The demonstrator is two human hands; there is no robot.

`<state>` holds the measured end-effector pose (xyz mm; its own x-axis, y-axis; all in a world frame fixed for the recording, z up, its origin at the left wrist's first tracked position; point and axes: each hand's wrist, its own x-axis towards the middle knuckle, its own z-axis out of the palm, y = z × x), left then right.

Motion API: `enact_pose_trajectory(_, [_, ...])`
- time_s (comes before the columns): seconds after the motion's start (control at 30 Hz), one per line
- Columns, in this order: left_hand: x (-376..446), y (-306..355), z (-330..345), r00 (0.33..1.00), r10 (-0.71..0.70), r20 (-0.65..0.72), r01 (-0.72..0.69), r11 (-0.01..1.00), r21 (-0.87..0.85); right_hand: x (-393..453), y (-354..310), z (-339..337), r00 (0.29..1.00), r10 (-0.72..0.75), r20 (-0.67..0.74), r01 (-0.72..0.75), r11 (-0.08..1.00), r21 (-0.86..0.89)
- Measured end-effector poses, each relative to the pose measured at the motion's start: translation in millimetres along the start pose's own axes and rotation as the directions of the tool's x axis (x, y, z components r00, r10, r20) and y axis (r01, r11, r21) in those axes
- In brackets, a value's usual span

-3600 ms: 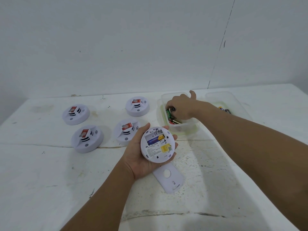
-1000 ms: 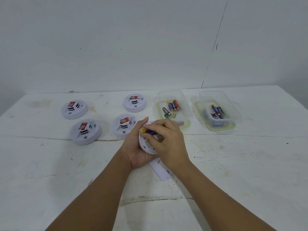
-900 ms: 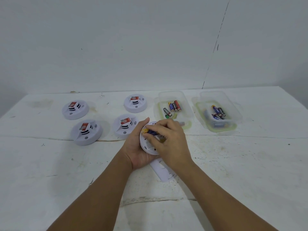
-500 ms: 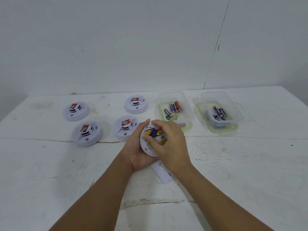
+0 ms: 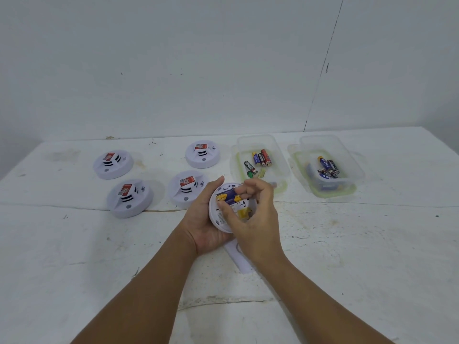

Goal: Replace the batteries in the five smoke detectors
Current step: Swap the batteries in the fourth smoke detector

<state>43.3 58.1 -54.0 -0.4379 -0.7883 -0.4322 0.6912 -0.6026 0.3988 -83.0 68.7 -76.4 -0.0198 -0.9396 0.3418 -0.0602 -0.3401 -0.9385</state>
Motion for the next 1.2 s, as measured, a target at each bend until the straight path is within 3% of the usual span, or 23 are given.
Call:
enact_pose_trajectory(0.33, [1.9, 0.2, -1.7, 0.999, 0.023, -0.039, -0.022, 0.999, 0.034, 2.7, 6.4, 1.6, 0.998, -0.030, -0.063, 0.029, 1.000, -0.012])
enact_pose_trajectory(0.63, [0.5, 0.2, -2.1, 1.000, -0.018, 0.026, 0.018, 1.000, -0.004, 10.2, 7.0, 7.7, 0.967, -0.254, 0.034, 0.253, 0.925, -0.283])
enact_pose_trajectory(1.2, [1.5, 0.4, -2.7, 1.000, 0.020, -0.008, -0.019, 0.998, 0.054, 14.2, 3.1, 8.3, 0.971, -0.225, 0.076, 0.237, 0.887, -0.396])
